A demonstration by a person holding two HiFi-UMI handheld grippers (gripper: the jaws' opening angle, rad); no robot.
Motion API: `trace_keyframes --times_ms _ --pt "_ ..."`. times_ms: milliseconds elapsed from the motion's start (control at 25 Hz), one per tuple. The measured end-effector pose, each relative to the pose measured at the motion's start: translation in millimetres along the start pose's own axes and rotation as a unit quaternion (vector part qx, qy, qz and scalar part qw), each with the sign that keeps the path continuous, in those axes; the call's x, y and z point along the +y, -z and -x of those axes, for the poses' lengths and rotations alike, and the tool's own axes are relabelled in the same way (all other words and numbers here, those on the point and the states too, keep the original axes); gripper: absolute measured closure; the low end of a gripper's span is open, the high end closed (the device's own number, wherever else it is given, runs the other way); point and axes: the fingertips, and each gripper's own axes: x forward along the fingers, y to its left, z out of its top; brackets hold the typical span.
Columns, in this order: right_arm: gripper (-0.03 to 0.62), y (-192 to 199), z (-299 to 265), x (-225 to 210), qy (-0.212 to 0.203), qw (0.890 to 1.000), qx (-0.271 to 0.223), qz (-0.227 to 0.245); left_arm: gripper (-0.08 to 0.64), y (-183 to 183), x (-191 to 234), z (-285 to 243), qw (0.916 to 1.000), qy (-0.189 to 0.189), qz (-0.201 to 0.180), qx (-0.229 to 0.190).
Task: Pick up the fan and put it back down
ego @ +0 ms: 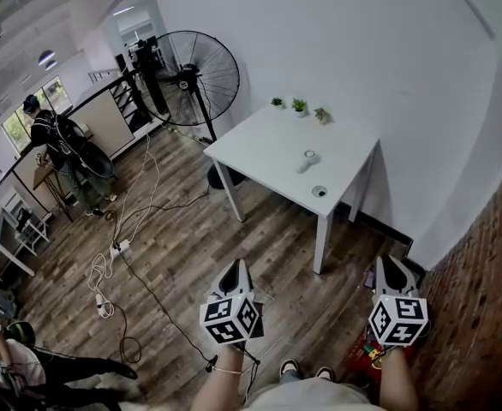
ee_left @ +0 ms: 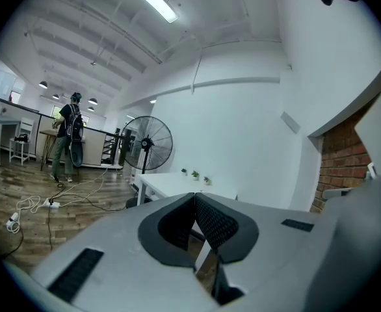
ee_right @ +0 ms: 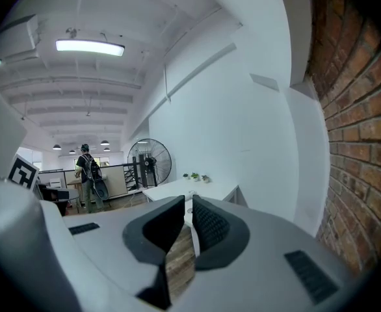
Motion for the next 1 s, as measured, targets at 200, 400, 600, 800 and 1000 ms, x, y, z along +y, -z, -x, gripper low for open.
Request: trace_keyframes --times_ms 200,400,600,800,1000 --pt "0.526 -0.2 -4.5 8.5 -0.001 1.0 -0.001 0.007 0.548 -2.6 16.2 -3.1 0.9999 -0.009 0.008 -0.005" --pt "0.483 -0.5 -8.8 13.4 0.0 1.0 -0.001 0.01 0.548 -3.0 28.7 -6.3 0.9998 -0.014 0.014 -0.007" --pt "0.443 -2.3 -16.8 25.3 -0.003 1.0 0.001 0.014 0.548 -5.5 42.8 -12.3 0.9997 -0.014 0.019 -0.006" --pt "0.392 -2.6 -25.8 34.1 0.003 1.0 0.001 0.02 0.548 -6.6 56.9 -21.0 0.9996 -0.014 0.024 -0.006" --pt "0.354 -1.3 -31.8 46.5 0.008 1.0 0.004 0.023 0.548 -6.9 73.5 -23.8 0.9995 -0.012 0.028 -0.004"
